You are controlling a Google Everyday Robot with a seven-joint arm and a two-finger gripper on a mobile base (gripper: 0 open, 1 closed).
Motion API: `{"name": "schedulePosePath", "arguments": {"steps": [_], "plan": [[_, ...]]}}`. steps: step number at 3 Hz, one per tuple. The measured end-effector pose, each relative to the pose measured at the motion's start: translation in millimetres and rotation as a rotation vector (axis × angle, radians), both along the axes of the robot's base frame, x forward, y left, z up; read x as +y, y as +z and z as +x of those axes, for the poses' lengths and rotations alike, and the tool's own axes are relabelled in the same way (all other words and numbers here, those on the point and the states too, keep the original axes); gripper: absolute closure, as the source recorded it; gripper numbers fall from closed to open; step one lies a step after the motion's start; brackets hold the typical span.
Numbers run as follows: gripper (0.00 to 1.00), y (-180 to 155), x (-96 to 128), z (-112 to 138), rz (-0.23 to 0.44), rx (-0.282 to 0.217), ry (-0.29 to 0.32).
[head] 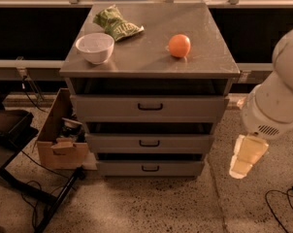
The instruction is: Open bottom drawer
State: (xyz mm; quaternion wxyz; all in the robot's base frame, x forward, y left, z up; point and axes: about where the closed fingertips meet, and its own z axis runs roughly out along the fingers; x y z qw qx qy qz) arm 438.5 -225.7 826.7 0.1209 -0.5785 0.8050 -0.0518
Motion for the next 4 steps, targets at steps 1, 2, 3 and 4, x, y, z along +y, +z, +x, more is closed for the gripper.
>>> {"name": "schedulePosePath", "arguments": {"steps": [1,2,3,4], "plan": [[0.0,-89.1,-2.7,8.7,-0.048,0.029,0.005],[0.0,-171.1,11.1,7.5,-0.03,0.071,-0.028],[0.0,-162.3,9.7,8.3,-0.035,0.062,-0.024],[0.0,-197.2,25.6,12.6,-0.039,0.077,-0.003]]}}
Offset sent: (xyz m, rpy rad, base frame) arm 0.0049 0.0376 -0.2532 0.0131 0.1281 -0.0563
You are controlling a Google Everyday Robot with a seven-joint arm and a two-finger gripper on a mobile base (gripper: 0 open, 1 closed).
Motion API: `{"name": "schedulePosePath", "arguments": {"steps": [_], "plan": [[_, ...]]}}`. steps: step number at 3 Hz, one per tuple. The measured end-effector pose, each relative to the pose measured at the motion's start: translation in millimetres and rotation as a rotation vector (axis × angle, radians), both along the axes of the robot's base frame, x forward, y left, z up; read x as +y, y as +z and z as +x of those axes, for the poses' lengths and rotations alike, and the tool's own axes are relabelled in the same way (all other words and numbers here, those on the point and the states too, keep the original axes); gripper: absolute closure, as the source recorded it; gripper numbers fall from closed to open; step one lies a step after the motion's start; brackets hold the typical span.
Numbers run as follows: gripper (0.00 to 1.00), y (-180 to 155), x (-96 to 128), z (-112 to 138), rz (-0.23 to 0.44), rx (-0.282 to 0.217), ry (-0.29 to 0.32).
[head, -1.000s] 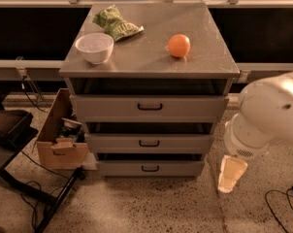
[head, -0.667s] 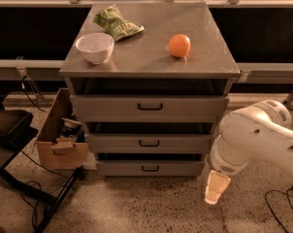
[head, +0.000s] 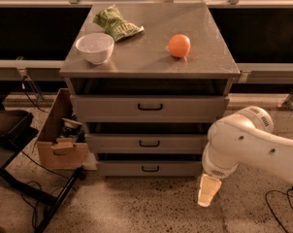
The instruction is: Open bottom drawer
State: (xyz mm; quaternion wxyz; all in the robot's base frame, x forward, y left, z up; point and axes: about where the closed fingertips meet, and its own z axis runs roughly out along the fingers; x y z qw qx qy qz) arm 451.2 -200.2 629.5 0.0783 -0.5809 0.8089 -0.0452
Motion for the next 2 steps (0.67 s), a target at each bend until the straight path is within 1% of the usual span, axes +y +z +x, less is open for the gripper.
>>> {"name": "schedulePosePath", "arguments": {"steps": [1,2], "plan": [[0.0,-89.4,22.2,17.0,0.033,0.008,0.026],[0.0,-156.3,32.7,41.8,0.068,-0.001,0.053]]}}
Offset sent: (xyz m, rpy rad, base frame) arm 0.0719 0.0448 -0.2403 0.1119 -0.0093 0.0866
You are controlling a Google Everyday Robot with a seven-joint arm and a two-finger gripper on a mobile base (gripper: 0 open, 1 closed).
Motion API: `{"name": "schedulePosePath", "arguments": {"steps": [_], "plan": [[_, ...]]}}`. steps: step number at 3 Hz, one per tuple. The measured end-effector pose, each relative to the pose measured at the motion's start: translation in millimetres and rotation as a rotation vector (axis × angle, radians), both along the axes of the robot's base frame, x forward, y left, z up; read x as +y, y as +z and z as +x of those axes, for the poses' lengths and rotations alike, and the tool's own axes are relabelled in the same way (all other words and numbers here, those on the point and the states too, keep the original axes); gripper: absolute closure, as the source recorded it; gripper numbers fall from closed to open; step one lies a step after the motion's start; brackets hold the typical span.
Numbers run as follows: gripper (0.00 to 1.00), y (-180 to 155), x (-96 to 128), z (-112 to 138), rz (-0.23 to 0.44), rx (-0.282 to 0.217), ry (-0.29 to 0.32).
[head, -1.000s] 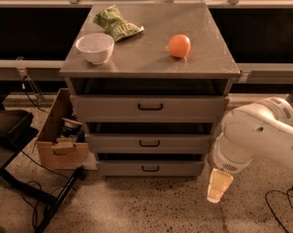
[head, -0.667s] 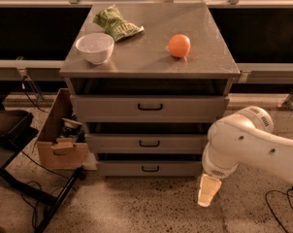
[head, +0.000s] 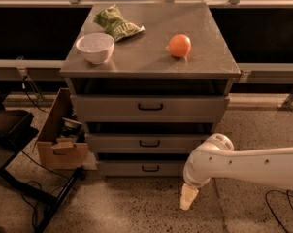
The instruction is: Open bottom drawer
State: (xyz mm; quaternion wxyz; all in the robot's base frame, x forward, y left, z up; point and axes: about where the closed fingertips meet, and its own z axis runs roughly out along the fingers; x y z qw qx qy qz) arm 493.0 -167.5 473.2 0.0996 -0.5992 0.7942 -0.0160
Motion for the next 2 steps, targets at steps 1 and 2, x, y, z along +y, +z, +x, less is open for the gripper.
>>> {"name": "schedulePosePath", "arguments": {"steps": [1,2], "plan": [[0.0,-91.2,4.3,27.7,0.041,0.037,-0.008],[0.0,-91.4,6.5,29.6,0.033,0.029,0.001]]}}
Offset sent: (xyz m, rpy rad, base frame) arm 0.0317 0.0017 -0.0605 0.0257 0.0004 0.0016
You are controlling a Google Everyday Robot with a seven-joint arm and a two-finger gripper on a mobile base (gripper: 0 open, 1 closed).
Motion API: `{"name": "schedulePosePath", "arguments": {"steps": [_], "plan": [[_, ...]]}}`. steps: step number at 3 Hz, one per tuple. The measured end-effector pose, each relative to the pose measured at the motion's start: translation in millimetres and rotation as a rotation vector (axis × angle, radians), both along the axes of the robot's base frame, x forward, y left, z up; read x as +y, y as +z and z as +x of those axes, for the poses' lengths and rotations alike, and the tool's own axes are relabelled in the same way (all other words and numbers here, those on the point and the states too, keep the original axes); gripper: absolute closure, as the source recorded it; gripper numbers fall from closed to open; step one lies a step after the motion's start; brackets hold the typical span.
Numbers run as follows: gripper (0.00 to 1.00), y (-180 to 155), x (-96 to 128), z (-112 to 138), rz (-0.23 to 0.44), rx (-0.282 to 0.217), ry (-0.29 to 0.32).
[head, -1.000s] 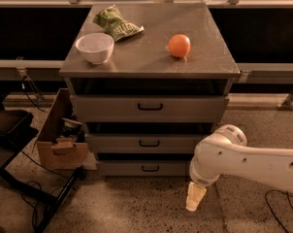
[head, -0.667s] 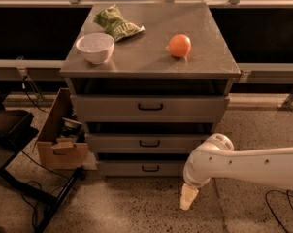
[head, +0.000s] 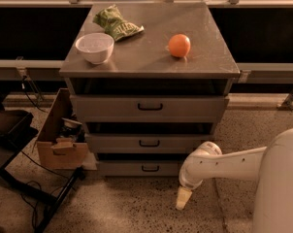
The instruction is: Open bottom drawer
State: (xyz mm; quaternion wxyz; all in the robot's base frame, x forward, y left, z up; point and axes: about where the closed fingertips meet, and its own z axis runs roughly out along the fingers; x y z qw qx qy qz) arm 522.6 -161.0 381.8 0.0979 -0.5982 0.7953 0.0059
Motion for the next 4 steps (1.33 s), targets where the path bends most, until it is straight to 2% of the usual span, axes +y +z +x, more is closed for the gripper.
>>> {"name": "schedulePosePath", "arguments": {"steps": [1,2,4], "plan": [[0.0,-22.7,3.1,25.3,-0.021,-0.03,0.019],[0.0,-62.3,-0.3,56.9,-0.065,-0.05,0.049],[0.0,-127.8,-13.8,108.2,-0.132,-0.065,0.082]]}}
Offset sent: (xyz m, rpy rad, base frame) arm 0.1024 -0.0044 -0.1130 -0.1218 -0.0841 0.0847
